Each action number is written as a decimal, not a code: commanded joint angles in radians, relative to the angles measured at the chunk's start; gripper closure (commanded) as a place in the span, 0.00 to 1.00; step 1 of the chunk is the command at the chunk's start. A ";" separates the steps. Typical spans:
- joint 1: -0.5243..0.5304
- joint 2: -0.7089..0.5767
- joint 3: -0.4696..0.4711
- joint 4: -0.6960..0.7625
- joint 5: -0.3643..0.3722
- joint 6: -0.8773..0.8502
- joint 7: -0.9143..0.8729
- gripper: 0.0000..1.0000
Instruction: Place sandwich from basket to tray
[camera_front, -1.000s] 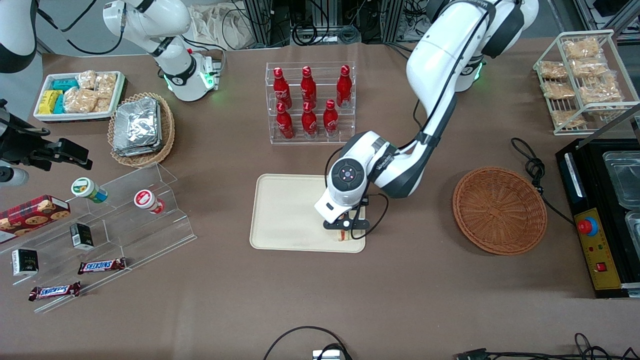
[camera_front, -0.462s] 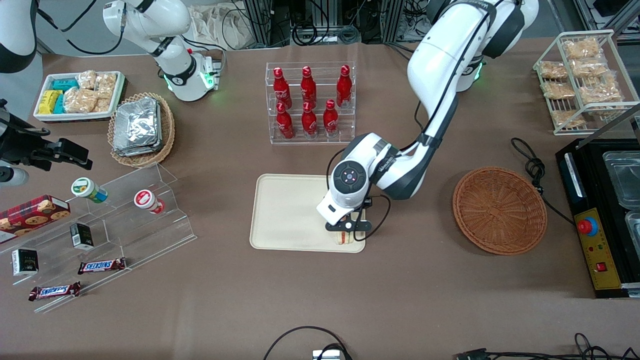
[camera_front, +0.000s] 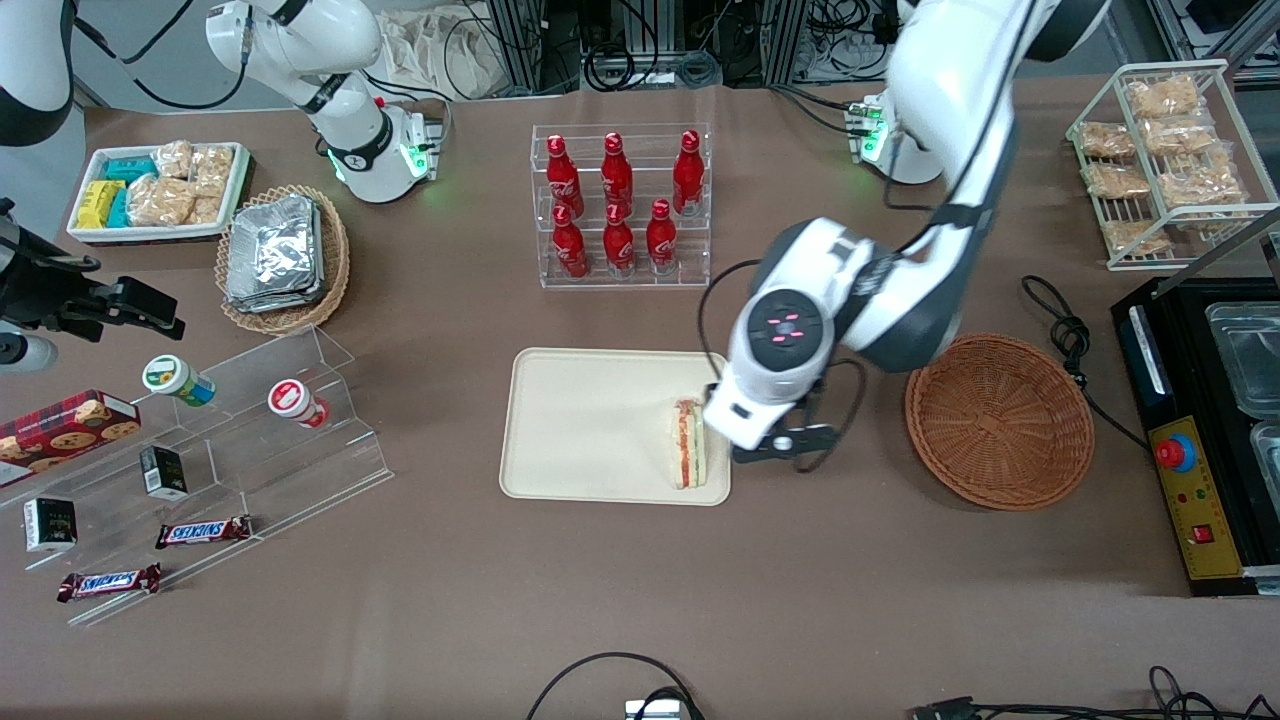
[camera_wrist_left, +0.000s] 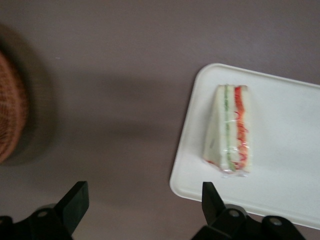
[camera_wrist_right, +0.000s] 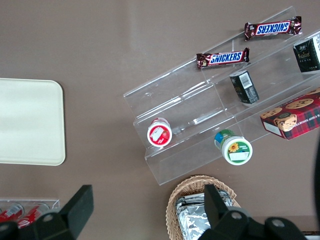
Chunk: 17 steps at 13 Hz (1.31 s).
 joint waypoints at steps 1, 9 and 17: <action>0.043 -0.202 -0.007 -0.296 0.016 0.067 0.053 0.00; 0.336 -0.455 -0.005 -0.416 0.004 -0.009 0.377 0.00; 0.498 -0.327 0.015 -0.139 -0.007 -0.117 0.388 0.00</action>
